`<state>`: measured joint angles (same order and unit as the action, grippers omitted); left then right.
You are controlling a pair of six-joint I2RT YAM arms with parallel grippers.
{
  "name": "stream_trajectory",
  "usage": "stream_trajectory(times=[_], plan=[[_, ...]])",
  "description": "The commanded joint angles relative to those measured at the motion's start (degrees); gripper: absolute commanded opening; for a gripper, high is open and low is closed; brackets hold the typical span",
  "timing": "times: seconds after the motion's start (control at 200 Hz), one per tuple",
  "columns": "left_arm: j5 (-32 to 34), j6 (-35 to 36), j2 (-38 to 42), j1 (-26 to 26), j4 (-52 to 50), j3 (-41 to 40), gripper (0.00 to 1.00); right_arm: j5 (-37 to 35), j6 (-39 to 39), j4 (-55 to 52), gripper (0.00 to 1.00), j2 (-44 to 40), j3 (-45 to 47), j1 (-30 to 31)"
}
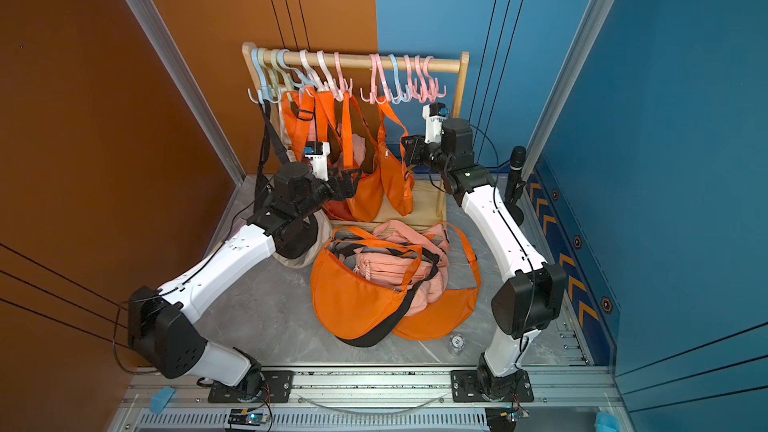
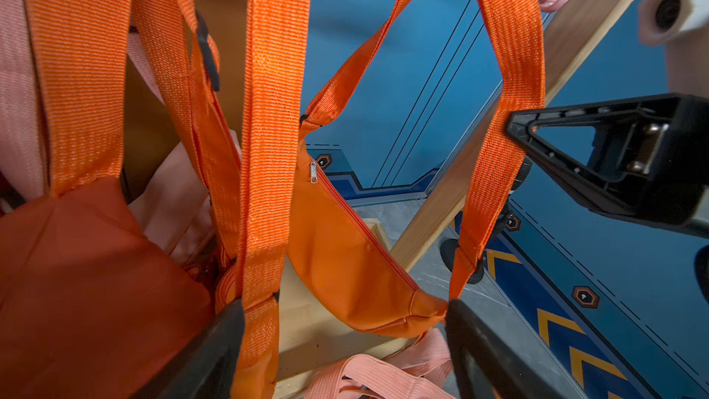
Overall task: Take the bag off the hook
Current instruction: Pick up the bag from the hook.
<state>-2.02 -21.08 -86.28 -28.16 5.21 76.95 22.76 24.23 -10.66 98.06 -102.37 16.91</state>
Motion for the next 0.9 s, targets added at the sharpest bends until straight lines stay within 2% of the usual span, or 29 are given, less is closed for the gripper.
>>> stream_trajectory(times=[0.0, 0.265, 0.435, 0.656, 0.891], plan=[[-1.1, -0.7, 0.1, -0.2, 2.0, 1.6, 0.83, 1.3, -0.7, 2.1, 0.0, -1.7, 2.1, 1.0], [-6.9, -2.0, 2.4, 1.4, 4.1, 0.5, 0.84, 2.2, -1.3, 3.3, 0.0, 2.8, -0.2, 10.8], [-10.7, -3.9, 4.0, 4.3, 4.5, 0.4, 0.84, 4.2, -1.0, 4.1, 0.0, 9.2, -7.9, 16.4], [-18.3, -6.7, 0.6, 7.8, 4.0, 5.3, 0.84, 5.5, 2.0, 7.1, 0.0, 13.3, -10.0, 17.4], [-18.8, -6.3, -4.0, 8.6, 2.3, 10.4, 0.81, 5.8, 2.8, 12.0, 0.0, 10.1, -4.0, 17.1]])
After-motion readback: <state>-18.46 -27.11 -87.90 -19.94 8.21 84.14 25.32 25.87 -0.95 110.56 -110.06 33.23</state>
